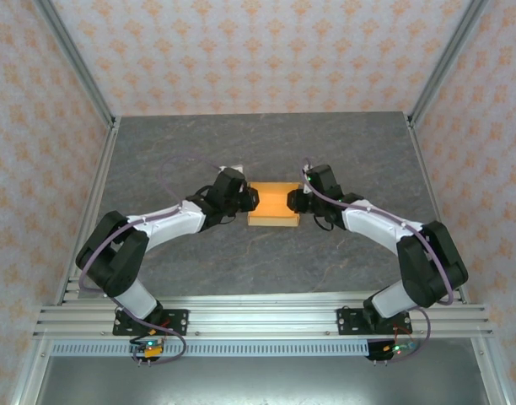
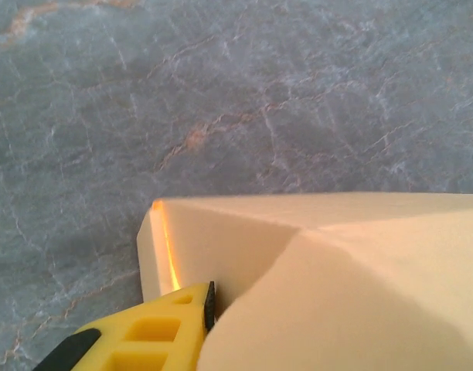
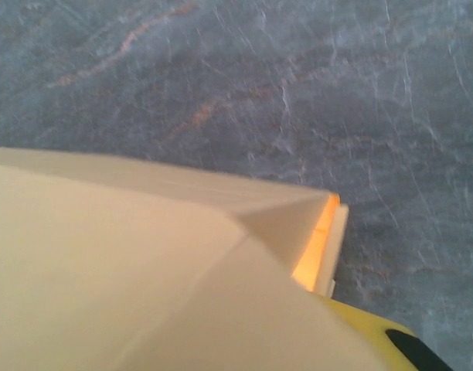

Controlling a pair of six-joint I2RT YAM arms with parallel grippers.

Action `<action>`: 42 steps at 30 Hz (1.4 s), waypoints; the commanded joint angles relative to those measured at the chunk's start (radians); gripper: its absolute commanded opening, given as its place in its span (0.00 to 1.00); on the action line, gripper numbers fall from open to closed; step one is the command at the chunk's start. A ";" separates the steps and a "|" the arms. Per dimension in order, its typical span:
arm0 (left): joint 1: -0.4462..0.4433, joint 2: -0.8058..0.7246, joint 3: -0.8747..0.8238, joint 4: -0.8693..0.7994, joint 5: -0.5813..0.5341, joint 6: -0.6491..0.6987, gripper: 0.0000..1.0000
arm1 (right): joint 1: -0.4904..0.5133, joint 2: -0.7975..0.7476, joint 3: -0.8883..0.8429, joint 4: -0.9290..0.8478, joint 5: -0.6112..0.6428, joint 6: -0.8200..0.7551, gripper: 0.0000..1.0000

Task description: Fold the paper box

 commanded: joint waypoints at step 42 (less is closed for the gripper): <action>0.111 -0.113 0.162 -0.227 -0.012 0.089 0.83 | -0.091 0.039 0.344 -0.287 0.059 -0.041 0.72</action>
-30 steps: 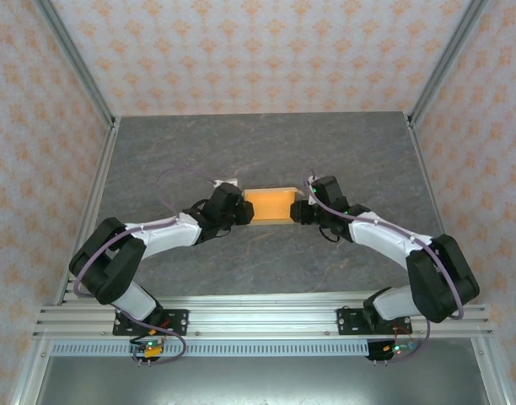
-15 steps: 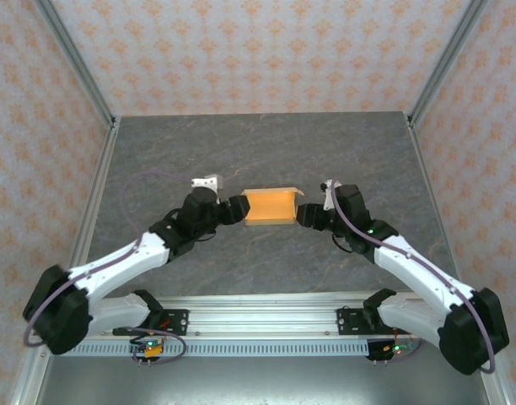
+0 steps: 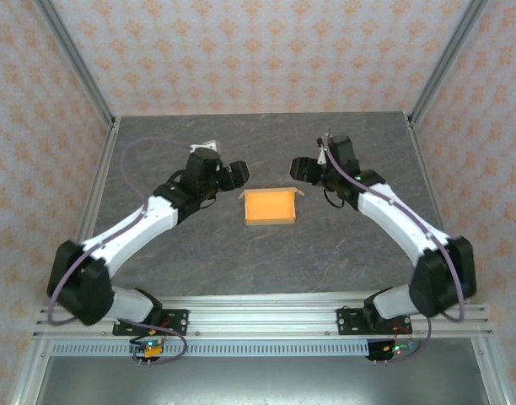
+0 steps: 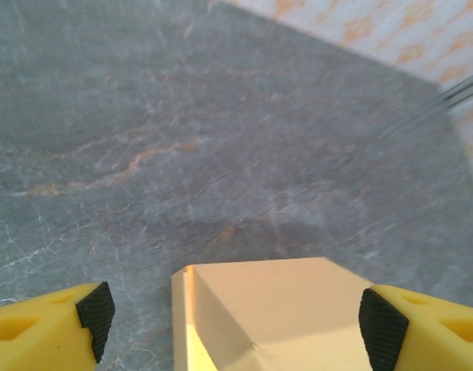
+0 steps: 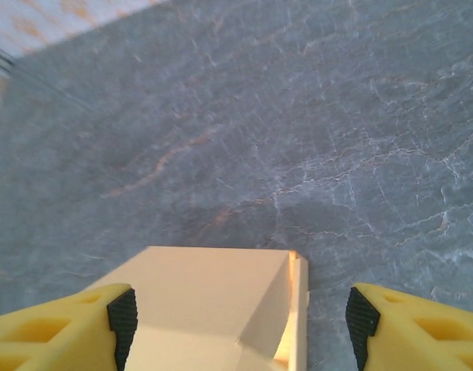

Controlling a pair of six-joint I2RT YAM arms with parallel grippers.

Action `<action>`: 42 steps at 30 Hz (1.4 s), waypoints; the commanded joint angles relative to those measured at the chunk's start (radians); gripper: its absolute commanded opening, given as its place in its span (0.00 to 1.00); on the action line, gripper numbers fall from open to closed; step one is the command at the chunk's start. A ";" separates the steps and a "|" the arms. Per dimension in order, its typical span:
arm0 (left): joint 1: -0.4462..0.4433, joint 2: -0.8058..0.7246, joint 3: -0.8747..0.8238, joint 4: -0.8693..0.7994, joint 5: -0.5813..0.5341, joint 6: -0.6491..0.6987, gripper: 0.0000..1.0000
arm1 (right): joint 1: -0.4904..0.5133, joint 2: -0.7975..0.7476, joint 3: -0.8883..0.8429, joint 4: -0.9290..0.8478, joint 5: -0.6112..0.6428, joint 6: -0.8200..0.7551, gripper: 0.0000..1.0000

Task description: Fold the paper box

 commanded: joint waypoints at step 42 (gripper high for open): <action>0.061 0.366 -0.222 0.257 0.473 0.008 0.24 | -0.121 0.075 -0.339 0.289 -0.465 0.160 0.75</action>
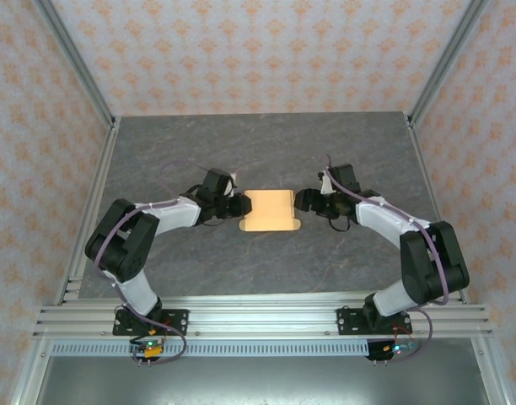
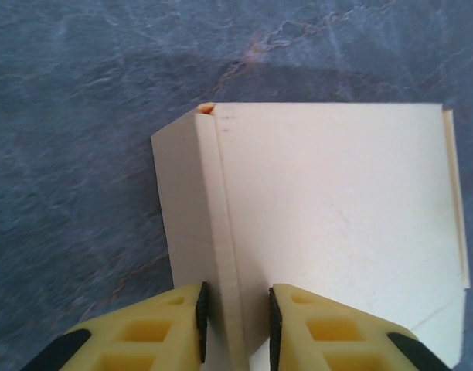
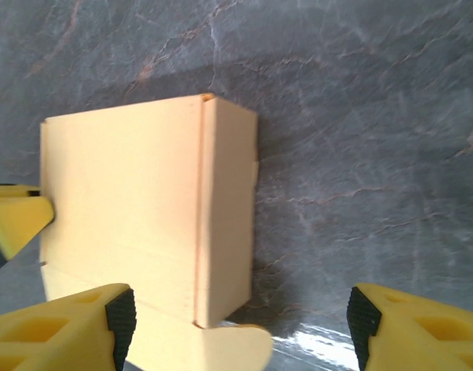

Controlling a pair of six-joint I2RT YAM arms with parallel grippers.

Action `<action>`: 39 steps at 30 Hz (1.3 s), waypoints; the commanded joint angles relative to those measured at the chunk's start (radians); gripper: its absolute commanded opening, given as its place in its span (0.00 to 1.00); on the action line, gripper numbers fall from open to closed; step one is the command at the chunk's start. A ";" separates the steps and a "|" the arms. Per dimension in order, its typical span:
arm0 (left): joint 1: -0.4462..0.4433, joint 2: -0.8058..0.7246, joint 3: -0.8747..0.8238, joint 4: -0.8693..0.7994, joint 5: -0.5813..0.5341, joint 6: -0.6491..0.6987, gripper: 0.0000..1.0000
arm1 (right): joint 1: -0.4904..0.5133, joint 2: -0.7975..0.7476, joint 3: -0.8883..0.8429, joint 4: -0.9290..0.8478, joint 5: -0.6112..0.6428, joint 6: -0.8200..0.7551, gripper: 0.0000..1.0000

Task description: Fold the paper box

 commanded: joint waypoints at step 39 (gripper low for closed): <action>0.136 0.083 -0.176 0.264 0.218 -0.133 0.25 | 0.019 0.310 -0.143 0.902 -0.343 0.880 0.53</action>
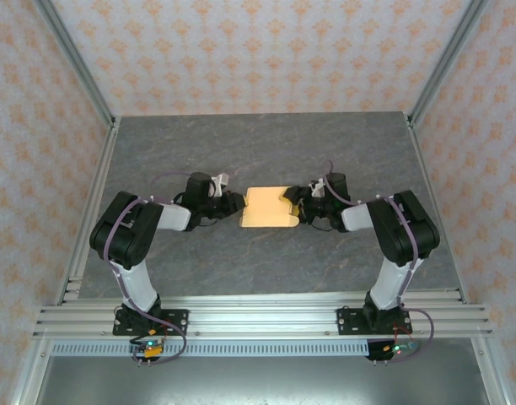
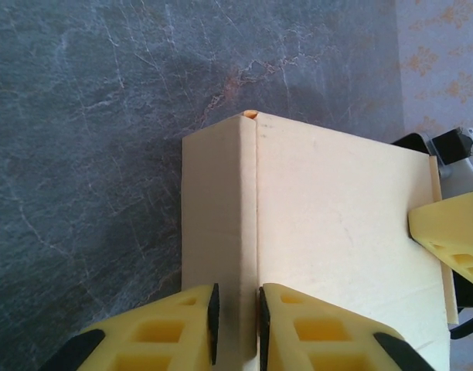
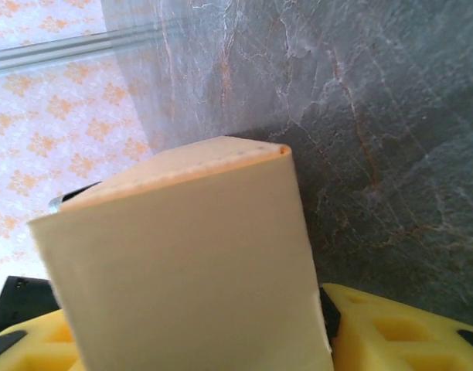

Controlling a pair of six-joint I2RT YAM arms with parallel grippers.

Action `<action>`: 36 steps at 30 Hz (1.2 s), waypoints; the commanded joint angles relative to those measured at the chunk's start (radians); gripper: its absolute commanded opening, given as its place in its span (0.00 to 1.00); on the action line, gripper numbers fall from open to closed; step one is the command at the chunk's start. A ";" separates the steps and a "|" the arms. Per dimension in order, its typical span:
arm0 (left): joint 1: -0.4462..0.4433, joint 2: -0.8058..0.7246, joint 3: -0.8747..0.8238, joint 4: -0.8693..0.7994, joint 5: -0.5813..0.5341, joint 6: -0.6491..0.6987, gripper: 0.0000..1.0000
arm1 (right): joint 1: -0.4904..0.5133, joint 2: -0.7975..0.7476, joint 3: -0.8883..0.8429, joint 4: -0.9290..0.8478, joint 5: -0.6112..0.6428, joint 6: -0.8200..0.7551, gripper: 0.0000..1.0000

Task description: Fold the paper box

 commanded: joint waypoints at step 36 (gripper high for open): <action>-0.403 -0.406 -0.190 -0.102 -0.455 1.338 0.72 | -0.034 -0.034 0.176 -0.668 -0.214 0.024 0.52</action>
